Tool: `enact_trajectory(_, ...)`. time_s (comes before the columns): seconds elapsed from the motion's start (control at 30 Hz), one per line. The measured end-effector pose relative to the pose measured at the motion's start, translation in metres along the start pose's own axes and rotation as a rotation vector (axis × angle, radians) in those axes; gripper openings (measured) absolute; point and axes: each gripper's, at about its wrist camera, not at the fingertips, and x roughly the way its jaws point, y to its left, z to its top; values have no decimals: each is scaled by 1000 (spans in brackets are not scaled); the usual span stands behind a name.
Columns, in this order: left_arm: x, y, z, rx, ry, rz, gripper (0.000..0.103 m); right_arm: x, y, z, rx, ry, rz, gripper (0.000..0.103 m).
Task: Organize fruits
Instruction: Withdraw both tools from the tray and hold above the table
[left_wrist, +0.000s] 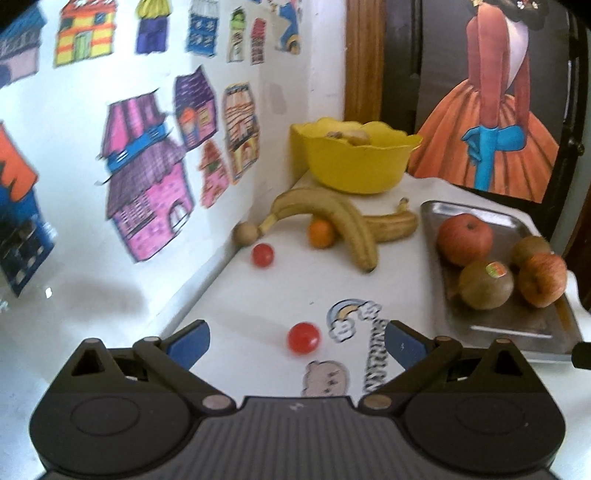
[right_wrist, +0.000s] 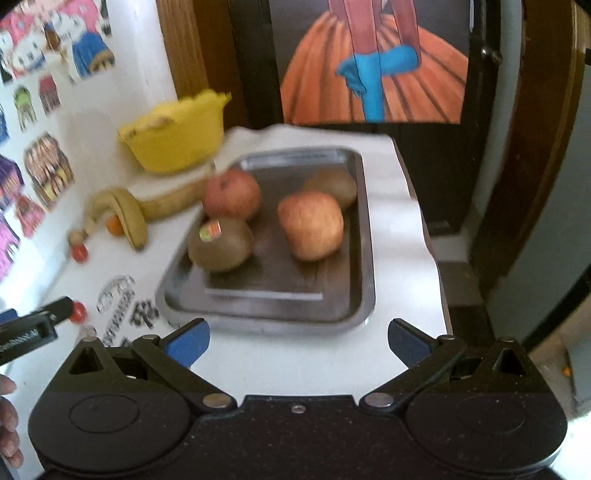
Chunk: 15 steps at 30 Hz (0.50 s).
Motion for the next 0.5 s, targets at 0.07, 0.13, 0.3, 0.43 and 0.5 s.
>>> enact_trajectory(0.07, 1, 6, -2, -6, 10, 14, 102, 4, 7, -2, -9, 36, -12, 102)
enact_trajectory(0.13, 1, 10, -4, -13, 15, 25, 102, 5, 13, -4, -15, 55, -9, 102)
enact_trajectory(0.3, 1, 19, -5, -29, 22, 46, 103, 7, 31, -7, -40, 85, 20, 102)
enact_trajectory(0.43, 0, 24, -6, -40, 31, 65, 103, 10, 43, -7, -62, 104, 54, 102)
enact_trajectory(0.5, 0, 27, -6, -45, 36, 71, 103, 11, 48, -6, -72, 110, 66, 102)
